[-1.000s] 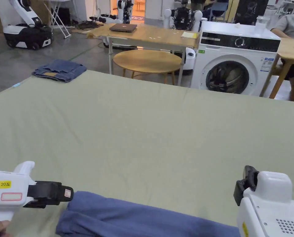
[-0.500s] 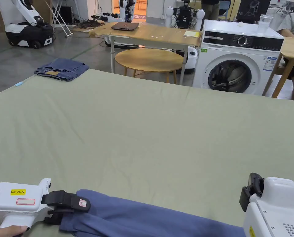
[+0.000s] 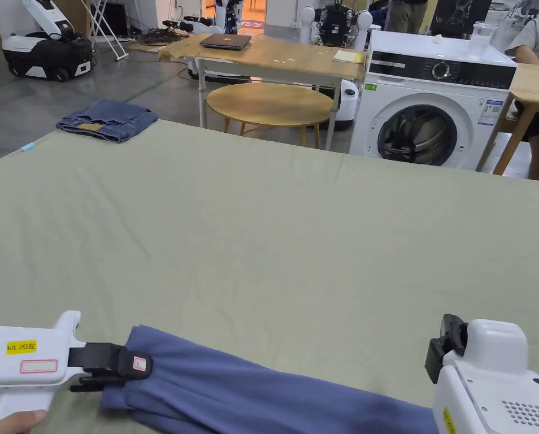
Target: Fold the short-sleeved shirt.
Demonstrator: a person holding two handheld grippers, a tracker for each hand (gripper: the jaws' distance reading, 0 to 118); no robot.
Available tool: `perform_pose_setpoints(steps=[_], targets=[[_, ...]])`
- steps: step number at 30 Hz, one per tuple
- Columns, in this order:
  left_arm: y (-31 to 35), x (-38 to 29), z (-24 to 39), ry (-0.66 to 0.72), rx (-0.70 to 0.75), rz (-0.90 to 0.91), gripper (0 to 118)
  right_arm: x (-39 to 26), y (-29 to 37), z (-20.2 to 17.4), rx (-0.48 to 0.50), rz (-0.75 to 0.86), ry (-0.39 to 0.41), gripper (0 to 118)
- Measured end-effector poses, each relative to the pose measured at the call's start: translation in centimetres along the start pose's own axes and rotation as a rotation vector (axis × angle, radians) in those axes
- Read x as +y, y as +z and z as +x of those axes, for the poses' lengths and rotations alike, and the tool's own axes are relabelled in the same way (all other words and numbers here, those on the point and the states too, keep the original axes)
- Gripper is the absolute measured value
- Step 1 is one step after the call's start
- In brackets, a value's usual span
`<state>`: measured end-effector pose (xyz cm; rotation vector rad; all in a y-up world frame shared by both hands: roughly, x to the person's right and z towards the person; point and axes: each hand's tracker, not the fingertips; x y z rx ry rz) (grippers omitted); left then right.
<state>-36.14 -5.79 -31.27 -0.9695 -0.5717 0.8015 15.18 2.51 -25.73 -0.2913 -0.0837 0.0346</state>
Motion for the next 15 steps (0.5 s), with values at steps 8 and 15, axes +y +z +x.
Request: perform_pose_setpoints(steps=[8, 15], targets=[[6.3, 2.2, 3.1, -0.066, 0.111, 0.087, 2, 0.2, -0.4, 0.4, 0.009, -0.001, 0.004, 0], [8.6, 2.0, 5.9, -0.108, 0.295, 0.063, 2, 0.4, -0.7, 0.3, 0.025, -0.001, 0.010, 0]])
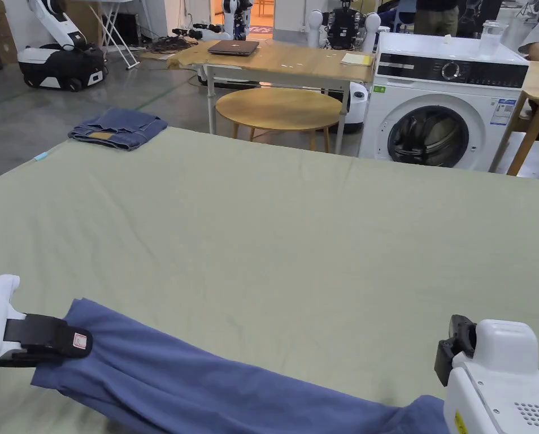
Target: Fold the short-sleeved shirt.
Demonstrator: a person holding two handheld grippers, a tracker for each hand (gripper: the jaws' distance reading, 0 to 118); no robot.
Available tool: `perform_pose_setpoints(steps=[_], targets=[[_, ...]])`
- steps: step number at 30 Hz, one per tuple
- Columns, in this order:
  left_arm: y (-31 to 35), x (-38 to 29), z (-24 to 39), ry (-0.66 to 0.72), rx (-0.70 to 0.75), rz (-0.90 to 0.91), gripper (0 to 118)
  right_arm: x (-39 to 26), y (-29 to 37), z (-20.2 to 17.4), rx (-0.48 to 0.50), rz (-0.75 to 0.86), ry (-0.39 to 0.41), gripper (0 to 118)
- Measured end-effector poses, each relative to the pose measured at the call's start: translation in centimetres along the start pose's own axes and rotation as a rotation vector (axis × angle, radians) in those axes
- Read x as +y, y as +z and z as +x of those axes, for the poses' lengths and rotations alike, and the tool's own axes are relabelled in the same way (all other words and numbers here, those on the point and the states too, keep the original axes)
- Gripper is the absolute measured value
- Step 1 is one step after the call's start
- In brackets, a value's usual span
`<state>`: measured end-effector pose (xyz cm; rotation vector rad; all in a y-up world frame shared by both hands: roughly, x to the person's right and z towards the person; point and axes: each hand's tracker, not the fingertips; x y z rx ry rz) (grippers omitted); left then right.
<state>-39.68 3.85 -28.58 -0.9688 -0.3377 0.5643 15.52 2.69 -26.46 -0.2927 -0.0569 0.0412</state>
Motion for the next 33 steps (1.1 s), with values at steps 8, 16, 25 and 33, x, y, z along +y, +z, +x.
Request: perform_pose_setpoints(steps=[8, 16, 25, 33], targets=[[-2.4, -1.2, 6.7, 0.003, -0.312, -0.089, 2, 0.0, -0.1, 0.0, 0.010, -0.006, -0.002, 0], [-12.2, -2.8, 14.0, -0.055, -0.306, -0.238, 2, -0.8, 0.0, 1.1, -0.005, -0.030, -0.016, 0], [-24.0, -6.3, 15.0, -0.003, -0.094, -0.421, 2, -1.6, 0.1, 2.9, -0.047, -0.066, -0.024, 0], [-24.1, -6.6, 14.8, 0.053, -0.147, -0.429, 16, -1.8, -0.1, 3.2, -0.055, -0.080, -0.018, 0]])
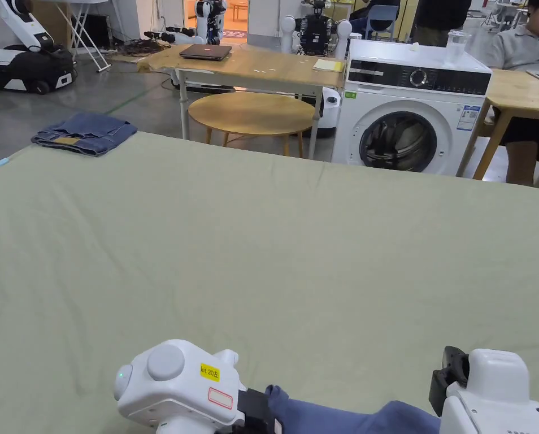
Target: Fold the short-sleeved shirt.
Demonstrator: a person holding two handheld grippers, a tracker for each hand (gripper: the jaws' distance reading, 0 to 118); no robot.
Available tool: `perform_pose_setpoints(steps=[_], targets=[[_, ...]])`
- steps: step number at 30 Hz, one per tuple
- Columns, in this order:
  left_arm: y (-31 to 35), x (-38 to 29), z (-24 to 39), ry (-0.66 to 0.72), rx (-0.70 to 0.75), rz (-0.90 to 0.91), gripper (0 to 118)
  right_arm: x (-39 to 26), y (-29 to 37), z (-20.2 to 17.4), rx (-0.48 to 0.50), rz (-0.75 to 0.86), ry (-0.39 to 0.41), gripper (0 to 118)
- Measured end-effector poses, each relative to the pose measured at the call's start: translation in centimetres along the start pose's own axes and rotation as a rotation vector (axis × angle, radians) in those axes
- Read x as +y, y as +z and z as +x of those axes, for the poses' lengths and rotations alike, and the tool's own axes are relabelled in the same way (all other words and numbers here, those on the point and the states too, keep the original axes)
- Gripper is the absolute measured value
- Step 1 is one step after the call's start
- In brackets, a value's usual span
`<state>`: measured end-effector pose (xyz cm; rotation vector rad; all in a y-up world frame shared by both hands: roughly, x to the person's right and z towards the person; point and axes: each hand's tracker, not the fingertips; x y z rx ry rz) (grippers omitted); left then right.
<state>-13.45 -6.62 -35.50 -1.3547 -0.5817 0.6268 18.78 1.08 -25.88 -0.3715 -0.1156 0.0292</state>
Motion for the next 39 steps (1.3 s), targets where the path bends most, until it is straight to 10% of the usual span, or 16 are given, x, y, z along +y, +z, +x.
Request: perform_pose_setpoints(steps=[3, 10, 14, 19, 39], targets=[[1.6, -0.2, 1.1, -0.030, -0.033, -0.002, 43, 0.0, -0.1, -0.3, 0.007, -0.003, 0.007, 0], [6.1, -0.7, 2.1, -0.142, -0.088, 0.081, 44, 0.7, 0.8, -0.5, 0.017, 0.023, 0.000, 0], [5.5, -0.5, 1.1, -0.150, -0.044, 0.134, 5, 0.9, 1.1, -0.4, 0.016, 0.034, -0.004, 0], [2.9, -0.9, -0.4, -0.134, 0.140, 0.117, 5, 0.9, 1.1, -0.3, 0.013, 0.029, -0.001, 0], [-4.5, -3.1, -0.3, -0.103, -0.137, 0.005, 3, -0.4, 1.1, -0.3, 0.021, -0.003, 0.008, 0]])
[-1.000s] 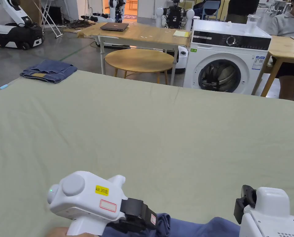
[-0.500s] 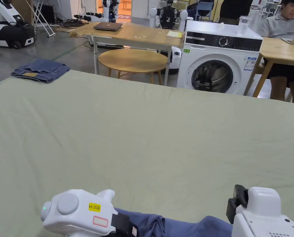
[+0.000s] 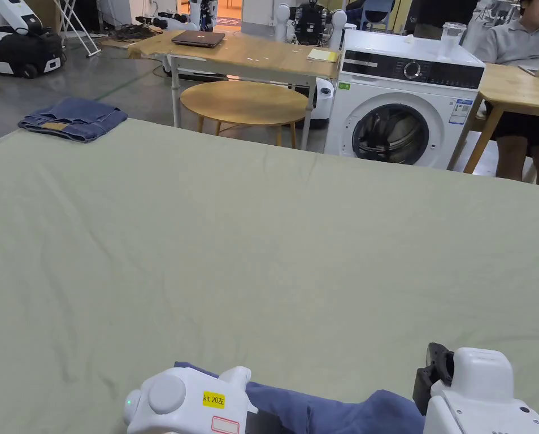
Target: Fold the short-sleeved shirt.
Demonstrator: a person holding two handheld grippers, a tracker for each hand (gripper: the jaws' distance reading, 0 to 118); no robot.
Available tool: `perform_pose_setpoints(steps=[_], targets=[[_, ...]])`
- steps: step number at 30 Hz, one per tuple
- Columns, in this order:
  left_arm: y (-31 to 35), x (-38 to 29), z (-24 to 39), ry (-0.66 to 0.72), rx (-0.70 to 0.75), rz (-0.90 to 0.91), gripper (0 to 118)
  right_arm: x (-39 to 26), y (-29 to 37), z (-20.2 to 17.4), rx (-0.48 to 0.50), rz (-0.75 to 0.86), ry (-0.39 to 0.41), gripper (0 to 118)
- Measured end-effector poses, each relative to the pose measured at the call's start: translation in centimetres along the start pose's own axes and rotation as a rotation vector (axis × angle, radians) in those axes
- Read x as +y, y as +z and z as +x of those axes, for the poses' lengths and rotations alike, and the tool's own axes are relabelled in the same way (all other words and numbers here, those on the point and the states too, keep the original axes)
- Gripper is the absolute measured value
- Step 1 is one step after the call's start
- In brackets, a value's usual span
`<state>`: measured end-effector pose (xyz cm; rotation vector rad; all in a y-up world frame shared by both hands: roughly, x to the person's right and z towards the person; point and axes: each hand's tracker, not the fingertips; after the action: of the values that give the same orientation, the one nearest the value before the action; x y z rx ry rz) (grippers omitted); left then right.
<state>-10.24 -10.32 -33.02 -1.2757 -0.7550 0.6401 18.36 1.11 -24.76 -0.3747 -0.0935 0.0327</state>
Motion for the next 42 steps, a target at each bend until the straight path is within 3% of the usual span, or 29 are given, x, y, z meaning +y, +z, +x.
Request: perform_pose_setpoints(steps=[5, 6, 8, 9, 12, 16, 19, 22, 25, 29, 31, 33, 35, 42], targets=[[1.2, 0.4, 0.6, 0.009, -0.015, -0.003, 3, 0.0, 0.0, -0.2, 0.003, -0.001, -0.001, 0], [1.9, 0.6, 0.9, 0.013, -0.024, -0.001, 8, 0.0, 0.0, -0.2, 0.006, 0.000, -0.003, 0], [4.3, 1.0, 1.4, -0.006, -0.065, 0.034, 44, 0.3, 0.1, -0.3, 0.008, 0.005, -0.001, 0], [5.8, 1.1, 1.7, -0.018, -0.088, 0.066, 51, 0.4, 0.1, -0.3, 0.009, 0.008, 0.003, 0], [10.6, 1.5, 1.6, -0.052, -0.094, 0.139, 65, 0.7, 0.0, -0.5, 0.014, 0.016, 0.009, 0], [16.0, 1.8, -1.3, -0.067, 0.010, 0.223, 71, 1.0, -0.2, -0.9, 0.025, 0.021, 0.010, 0], [17.9, 1.5, -4.9, -0.014, 0.090, 0.239, 71, 1.0, -0.3, -1.2, 0.034, 0.025, 0.007, 0], [17.6, 1.1, -8.8, 0.052, 0.060, 0.210, 71, 1.1, -0.2, -1.4, 0.042, 0.030, 0.001, 0], [15.2, 0.7, -11.4, 0.106, -0.020, 0.141, 71, 1.1, -0.3, -1.5, 0.043, 0.031, 0.001, 0], [12.9, 0.2, -12.8, 0.169, -0.292, 0.173, 71, 1.2, -0.4, -1.3, 0.042, 0.024, -0.014, 0], [11.7, 0.1, -12.9, 0.173, -0.302, 0.167, 70, 1.2, -0.4, -1.2, 0.037, 0.023, -0.017, 0], [11.0, 0.3, -12.2, 0.117, -0.301, 0.136, 52, 1.3, -0.4, -1.1, 0.035, 0.023, -0.018, 0], [10.3, 0.4, -11.6, 0.113, -0.214, 0.097, 15, 1.3, -0.3, -1.0, 0.033, 0.023, -0.016, 0], [12.3, 0.0, -9.7, 0.076, -0.134, 0.154, 9, 1.5, -0.1, -0.8, 0.026, 0.026, -0.014, 0]])
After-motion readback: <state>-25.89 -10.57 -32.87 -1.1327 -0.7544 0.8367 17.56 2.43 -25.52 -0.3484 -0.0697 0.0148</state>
